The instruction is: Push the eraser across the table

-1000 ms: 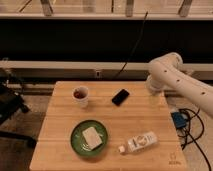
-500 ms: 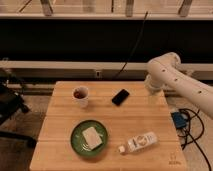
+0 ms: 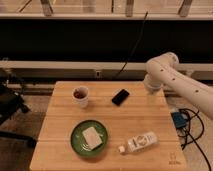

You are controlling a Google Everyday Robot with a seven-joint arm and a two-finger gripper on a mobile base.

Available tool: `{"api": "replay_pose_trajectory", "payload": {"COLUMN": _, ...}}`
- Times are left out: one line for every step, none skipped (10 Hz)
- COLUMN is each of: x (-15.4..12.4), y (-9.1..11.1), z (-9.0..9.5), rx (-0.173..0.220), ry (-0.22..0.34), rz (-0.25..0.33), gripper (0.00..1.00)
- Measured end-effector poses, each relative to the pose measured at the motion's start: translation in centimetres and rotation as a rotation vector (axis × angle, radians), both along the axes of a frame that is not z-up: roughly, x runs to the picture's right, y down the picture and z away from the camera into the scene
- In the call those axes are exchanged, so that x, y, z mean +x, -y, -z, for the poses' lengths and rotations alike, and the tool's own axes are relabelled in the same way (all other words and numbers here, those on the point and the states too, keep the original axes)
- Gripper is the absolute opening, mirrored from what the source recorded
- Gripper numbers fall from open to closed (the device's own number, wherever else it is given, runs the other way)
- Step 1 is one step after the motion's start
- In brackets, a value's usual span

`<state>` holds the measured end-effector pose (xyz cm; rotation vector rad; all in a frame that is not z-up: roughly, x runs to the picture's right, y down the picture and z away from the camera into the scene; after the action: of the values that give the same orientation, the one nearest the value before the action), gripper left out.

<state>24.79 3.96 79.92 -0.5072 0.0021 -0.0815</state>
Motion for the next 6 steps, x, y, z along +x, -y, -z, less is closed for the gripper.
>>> {"api": "replay_pose_trajectory", "payload": {"x": -0.03, "y": 0.06, "z": -0.16, "rx": 0.000, "ry": 0.000, "rz": 0.000, "gripper": 0.80}}
{"api": "replay_pose_trajectory", "payload": {"x": 0.00, "y": 0.05, "z": -0.35, "rx": 0.000, "ry": 0.000, "rz": 0.001, "gripper": 0.80}}
{"api": "replay_pose_trajectory", "payload": {"x": 0.02, "y": 0.09, "z": -0.53, "rx": 0.001, "ry": 0.000, "rz": 0.001, "gripper": 0.80}}
{"api": "replay_pose_trajectory", "payload": {"x": 0.04, "y": 0.10, "z": -0.75, "rx": 0.001, "ry": 0.000, "rz": 0.001, "gripper": 0.80}}
{"api": "replay_pose_trajectory", "payload": {"x": 0.02, "y": 0.13, "z": -1.05, "rx": 0.001, "ry": 0.001, "rz": 0.001, "gripper": 0.80}}
{"api": "replay_pose_trajectory", "payload": {"x": 0.07, "y": 0.15, "z": -1.13, "rx": 0.001, "ry": 0.000, "rz": 0.001, "gripper": 0.80}}
